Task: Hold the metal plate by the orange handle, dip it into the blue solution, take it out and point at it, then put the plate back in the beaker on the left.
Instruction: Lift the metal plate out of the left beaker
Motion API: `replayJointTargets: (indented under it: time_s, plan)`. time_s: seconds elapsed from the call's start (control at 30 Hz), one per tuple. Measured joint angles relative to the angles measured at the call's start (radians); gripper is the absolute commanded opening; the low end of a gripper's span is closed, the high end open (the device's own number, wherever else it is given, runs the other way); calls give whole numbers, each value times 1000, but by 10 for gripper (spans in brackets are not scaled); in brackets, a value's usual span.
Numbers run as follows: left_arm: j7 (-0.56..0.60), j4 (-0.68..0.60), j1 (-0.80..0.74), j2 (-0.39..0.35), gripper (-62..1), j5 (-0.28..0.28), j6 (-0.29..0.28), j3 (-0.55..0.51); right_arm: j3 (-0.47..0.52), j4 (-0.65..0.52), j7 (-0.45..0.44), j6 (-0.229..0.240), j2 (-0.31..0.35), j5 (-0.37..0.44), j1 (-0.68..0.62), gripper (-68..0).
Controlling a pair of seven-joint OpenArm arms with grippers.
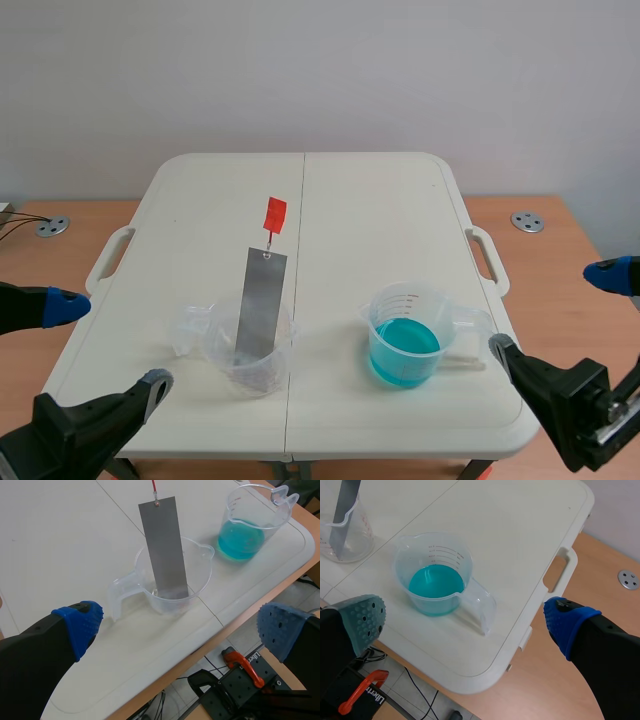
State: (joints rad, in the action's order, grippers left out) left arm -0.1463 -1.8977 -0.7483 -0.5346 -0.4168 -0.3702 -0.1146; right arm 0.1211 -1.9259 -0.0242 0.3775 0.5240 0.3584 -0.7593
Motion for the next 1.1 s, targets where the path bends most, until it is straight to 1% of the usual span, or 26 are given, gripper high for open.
replayJointTargets:
  time_s: [0.57,0.6,0.7,0.73,0.77,0.83,0.97,1.0,1.07,1.1]
  plan:
    - [0,0,0,0,14,0,0,0,0,0,4,0,0,0,0,-12]
    - [0,0,0,0,-1,0,0,0,0,0,8,0,0,0,0,-12]
    - [0,0,0,0,-444,7,4,0,0,0,8,0,0,0,0,-12]
    - [0,0,0,0,-565,13,3,0,0,0,8,0,0,0,0,-12]
    - [0,0,0,0,-601,24,3,0,0,0,8,0,0,0,0,-12]
    - [0,0,0,0,-580,26,3,0,0,0,8,0,0,0,0,-12]
    - [0,0,0,0,-581,27,3,0,0,0,9,0,0,0,0,-12]
    - [0,0,-3,0,-581,36,4,0,0,0,9,0,0,0,0,-12]
    - [0,0,-16,0,-581,81,10,0,0,0,11,0,0,0,0,-12]
    - [1,0,-31,-1,-581,95,24,0,0,0,11,0,0,0,0,-12]
